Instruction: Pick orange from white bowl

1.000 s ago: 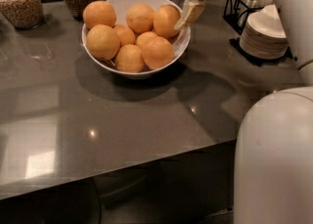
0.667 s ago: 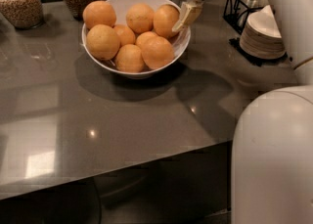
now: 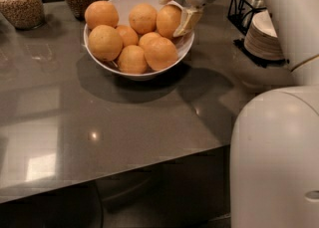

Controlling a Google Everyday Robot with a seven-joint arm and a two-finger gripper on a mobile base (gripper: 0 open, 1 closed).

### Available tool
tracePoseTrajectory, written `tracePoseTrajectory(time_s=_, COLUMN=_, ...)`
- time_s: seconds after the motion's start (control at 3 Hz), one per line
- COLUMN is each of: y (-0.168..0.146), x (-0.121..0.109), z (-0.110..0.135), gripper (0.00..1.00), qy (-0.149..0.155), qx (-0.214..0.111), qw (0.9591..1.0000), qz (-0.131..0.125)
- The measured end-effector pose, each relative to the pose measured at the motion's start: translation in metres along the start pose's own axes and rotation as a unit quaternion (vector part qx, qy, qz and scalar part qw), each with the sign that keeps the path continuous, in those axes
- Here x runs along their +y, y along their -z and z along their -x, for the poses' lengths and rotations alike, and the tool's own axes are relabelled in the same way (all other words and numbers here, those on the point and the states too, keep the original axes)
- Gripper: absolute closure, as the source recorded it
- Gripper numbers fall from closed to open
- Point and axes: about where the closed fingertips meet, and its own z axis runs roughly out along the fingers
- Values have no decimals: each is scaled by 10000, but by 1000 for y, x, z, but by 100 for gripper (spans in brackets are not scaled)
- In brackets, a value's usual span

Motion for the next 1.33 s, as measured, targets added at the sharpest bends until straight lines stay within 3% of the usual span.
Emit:
tracePoseTrajectory(time_s=0.67, y=-21, x=4, z=-18, gripper=33, qy=242, qx=90, qw=9991, qz=337)
tracePoseTrajectory(time_s=1.0, y=-23, x=-1, z=-16, gripper=34, qy=246, qx=46, qw=9993, qz=294)
tracePoseTrajectory(time_s=1.33, y=-20, x=-7, z=-13, gripper=53, qy=156, qx=-4, qw=9997, qz=192)
